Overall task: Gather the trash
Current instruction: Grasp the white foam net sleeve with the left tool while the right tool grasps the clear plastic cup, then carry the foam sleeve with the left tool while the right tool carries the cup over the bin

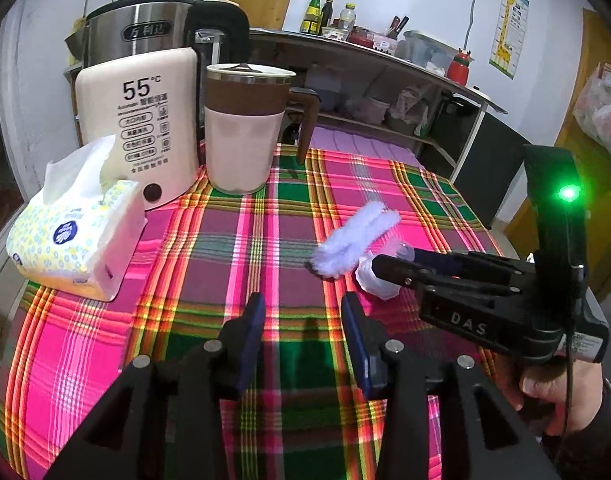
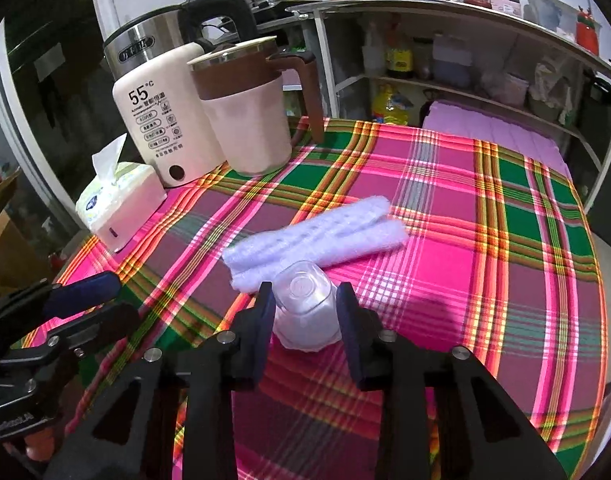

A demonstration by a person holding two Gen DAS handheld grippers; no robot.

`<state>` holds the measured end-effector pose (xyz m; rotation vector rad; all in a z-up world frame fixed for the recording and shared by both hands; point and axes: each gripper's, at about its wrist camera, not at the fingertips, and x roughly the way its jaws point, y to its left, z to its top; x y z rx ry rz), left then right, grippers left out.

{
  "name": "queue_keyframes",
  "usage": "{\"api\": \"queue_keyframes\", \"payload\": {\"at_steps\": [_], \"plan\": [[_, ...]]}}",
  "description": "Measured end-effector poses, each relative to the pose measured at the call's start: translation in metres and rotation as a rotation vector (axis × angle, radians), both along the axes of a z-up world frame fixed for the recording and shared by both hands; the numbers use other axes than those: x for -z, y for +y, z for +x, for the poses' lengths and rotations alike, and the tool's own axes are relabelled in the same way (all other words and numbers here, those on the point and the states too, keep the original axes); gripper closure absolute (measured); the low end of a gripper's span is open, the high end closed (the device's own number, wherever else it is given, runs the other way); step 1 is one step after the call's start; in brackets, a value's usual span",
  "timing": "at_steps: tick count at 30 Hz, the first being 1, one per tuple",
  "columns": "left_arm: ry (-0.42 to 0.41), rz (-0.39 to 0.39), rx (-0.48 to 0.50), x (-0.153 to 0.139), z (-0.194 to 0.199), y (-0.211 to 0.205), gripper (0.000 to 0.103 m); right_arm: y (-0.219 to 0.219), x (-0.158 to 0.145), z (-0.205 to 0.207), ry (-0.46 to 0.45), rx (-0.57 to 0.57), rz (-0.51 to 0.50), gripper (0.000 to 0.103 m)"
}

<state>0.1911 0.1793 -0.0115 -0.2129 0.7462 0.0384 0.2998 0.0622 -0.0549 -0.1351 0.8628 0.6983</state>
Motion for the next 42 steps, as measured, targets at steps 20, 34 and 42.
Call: {"api": "queue_keyframes", "payload": {"at_steps": [20,34,42], "plan": [[0.052,0.125,0.172,0.017,0.082,-0.034,0.05,-0.071,-0.022,-0.009,0.002,0.106,0.087,0.071],[0.079,0.135,0.2,0.019,0.065,-0.073,0.077,-0.11,-0.033,-0.027,-0.012,0.155,0.113,0.071],[0.018,0.064,0.214,-0.006,0.024,-0.109,0.078,-0.146,-0.049,-0.059,-0.047,0.198,0.117,0.071]]}}
